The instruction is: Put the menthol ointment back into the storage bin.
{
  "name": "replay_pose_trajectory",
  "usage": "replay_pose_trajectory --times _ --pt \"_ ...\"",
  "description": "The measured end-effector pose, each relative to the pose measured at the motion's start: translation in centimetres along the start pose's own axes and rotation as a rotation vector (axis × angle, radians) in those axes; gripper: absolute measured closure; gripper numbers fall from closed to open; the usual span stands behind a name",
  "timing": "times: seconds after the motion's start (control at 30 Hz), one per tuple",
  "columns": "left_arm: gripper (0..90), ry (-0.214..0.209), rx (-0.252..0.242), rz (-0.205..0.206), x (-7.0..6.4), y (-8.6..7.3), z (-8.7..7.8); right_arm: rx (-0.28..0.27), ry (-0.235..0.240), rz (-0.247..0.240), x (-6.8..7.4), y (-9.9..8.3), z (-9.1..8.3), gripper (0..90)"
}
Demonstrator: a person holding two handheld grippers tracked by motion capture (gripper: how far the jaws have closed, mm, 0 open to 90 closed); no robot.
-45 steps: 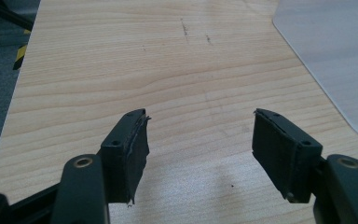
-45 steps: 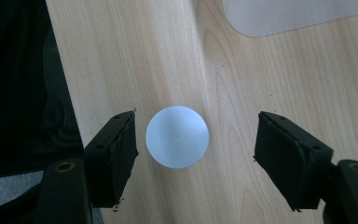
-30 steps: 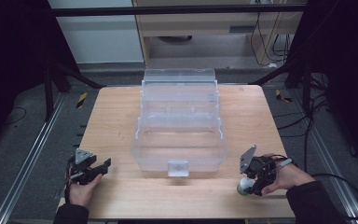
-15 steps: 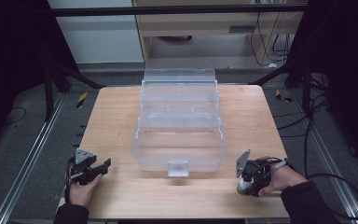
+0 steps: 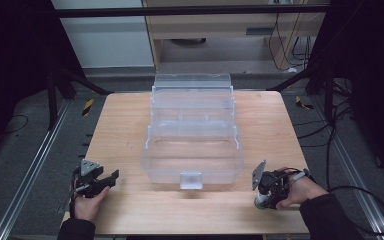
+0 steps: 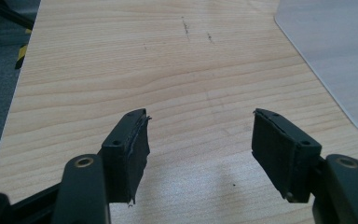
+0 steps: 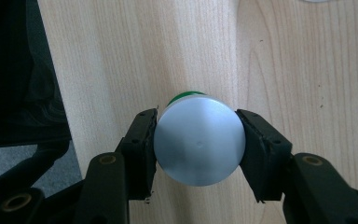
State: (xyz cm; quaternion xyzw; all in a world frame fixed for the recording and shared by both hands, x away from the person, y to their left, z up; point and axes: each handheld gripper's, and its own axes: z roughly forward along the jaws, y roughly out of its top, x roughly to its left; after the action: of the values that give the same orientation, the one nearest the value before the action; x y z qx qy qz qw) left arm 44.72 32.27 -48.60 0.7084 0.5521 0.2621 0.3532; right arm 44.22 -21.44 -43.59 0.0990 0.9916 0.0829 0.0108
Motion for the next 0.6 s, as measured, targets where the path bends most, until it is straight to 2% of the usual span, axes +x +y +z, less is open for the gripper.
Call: replay_pose_trajectory --times 0.17,0.6 --pt "35.9 0.001 -0.001 0.001 0.0 0.0 0.0 0.007 0.008 0.012 -0.2 0.2 -0.3 50.4" --pt "36.2 0.006 0.011 0.002 -0.1 0.0 0.1 -0.014 -0.005 0.050 -0.7 0.9 -3.5 50.5"
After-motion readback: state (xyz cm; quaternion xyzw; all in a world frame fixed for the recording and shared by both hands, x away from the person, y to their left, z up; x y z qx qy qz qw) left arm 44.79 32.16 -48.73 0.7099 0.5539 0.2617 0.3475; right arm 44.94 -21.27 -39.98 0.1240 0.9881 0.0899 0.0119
